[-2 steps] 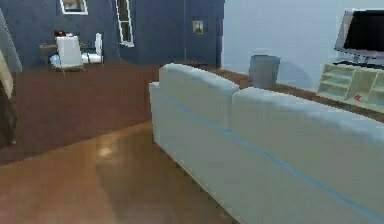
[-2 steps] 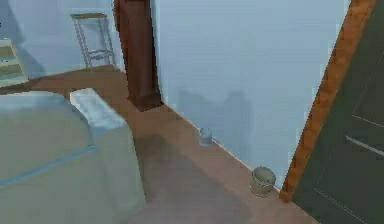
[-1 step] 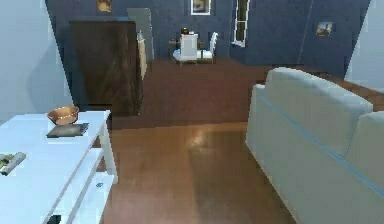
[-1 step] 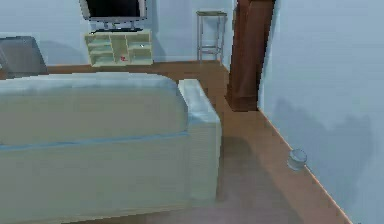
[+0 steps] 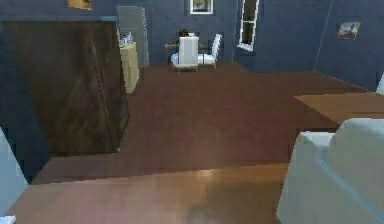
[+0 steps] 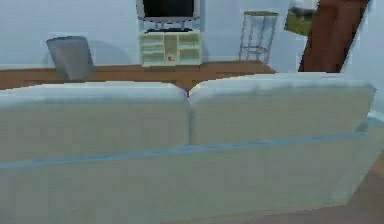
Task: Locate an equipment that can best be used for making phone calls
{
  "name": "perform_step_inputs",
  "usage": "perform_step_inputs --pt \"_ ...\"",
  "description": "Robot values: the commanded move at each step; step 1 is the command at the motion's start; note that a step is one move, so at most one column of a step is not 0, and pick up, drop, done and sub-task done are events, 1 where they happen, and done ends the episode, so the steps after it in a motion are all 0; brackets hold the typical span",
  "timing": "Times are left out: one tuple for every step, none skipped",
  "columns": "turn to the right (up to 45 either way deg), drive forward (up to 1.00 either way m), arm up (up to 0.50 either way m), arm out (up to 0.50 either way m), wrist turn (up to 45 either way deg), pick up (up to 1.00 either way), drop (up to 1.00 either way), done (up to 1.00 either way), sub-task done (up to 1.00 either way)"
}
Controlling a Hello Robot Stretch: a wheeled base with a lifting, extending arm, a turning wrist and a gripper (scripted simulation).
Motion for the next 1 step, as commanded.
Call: perform_step_inputs --pt "0.0 1.0 0.0 0.0 0.0 0.0 0.0 0.0 0.0"
